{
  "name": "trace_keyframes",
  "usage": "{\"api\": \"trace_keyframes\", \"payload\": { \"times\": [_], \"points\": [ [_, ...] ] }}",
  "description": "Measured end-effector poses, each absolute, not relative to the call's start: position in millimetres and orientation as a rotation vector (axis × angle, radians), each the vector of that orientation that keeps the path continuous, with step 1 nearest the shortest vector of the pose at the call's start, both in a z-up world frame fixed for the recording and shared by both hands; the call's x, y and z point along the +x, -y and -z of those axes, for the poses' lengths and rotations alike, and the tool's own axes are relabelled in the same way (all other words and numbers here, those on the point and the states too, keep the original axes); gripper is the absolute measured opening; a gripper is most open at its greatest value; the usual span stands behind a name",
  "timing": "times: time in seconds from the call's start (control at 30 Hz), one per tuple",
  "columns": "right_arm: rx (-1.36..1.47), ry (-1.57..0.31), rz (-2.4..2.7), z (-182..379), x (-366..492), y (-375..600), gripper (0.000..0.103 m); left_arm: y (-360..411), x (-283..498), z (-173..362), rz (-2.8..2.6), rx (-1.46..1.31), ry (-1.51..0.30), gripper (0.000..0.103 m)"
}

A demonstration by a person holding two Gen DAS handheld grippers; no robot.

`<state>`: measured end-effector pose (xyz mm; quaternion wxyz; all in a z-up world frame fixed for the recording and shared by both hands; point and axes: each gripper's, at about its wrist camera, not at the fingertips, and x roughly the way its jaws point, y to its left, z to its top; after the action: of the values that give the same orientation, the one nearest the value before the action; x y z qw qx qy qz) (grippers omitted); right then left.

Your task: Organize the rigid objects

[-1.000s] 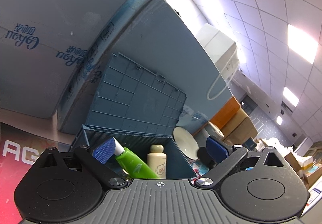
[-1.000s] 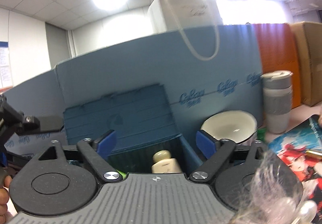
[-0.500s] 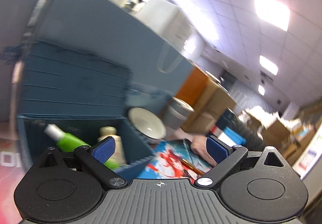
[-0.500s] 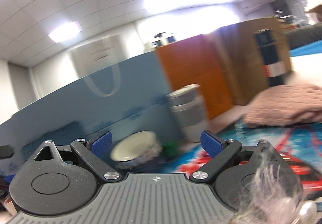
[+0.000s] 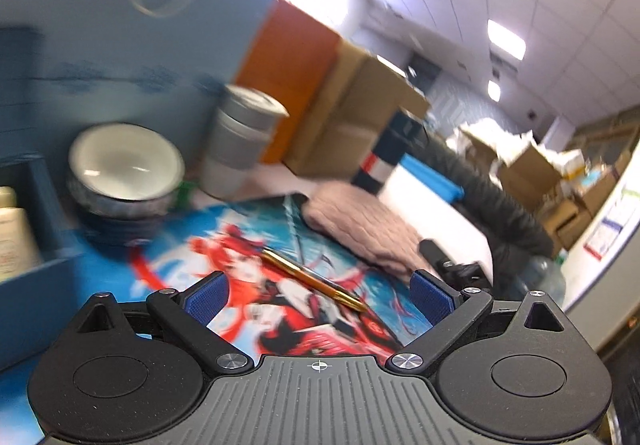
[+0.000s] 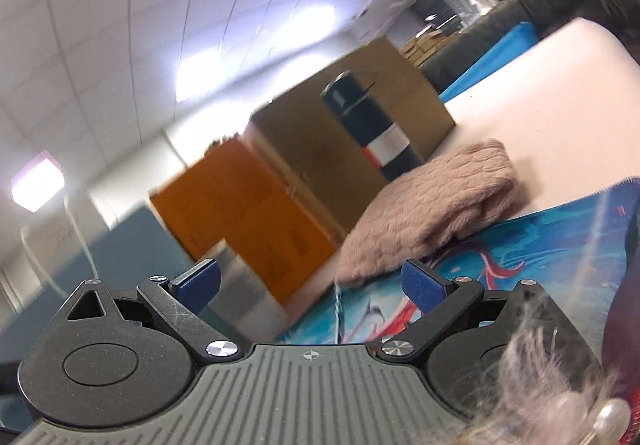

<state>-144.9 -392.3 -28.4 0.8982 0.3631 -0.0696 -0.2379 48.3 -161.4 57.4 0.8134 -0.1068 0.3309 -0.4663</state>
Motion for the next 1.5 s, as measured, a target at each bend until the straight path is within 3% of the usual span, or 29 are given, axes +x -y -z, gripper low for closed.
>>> {"api": "trace_keyframes", "payload": {
  "times": [0.33, 0.4, 0.47, 0.7, 0.87, 1.0, 1.1, 1.5],
  "points": [
    [0.935, 0.233, 0.58, 45.4, -175.4, 414.8, 0.099, 273.7, 86.9, -3.5, 0.851, -0.12, -0.846, 0.09],
    [0.953, 0.226, 0.581, 47.3, -176.2, 416.6, 0.099, 290.5, 93.5, 4.4, 0.806, -0.099, -0.879, 0.082],
    [0.964, 0.218, 0.577, 48.8, -175.4, 417.9, 0.099, 303.8, 100.8, 12.8, 0.754, -0.098, -0.923, 0.066],
    [0.971, 0.207, 0.554, 49.5, -174.1, 416.7, 0.099, 331.3, 107.5, 18.3, 0.688, 0.04, -0.88, 0.039],
    [0.977, 0.201, 0.545, 48.8, -174.0, 416.0, 0.099, 336.2, 101.8, 16.5, 0.711, 0.2, -0.85, 0.026],
    [0.976, 0.202, 0.541, 48.4, -174.6, 414.9, 0.099, 347.9, 92.3, 16.3, 0.722, 0.345, -0.811, 0.025],
    [0.974, 0.196, 0.535, 48.3, -173.7, 414.4, 0.099, 343.7, 90.8, 16.2, 0.763, 0.355, -0.8, 0.01],
    [0.862, 0.124, 0.47, 42.0, -158.7, 403.8, 0.099, 242.1, 59.7, -31.3, 0.846, 0.175, -0.622, 0.009]
  ]
}}
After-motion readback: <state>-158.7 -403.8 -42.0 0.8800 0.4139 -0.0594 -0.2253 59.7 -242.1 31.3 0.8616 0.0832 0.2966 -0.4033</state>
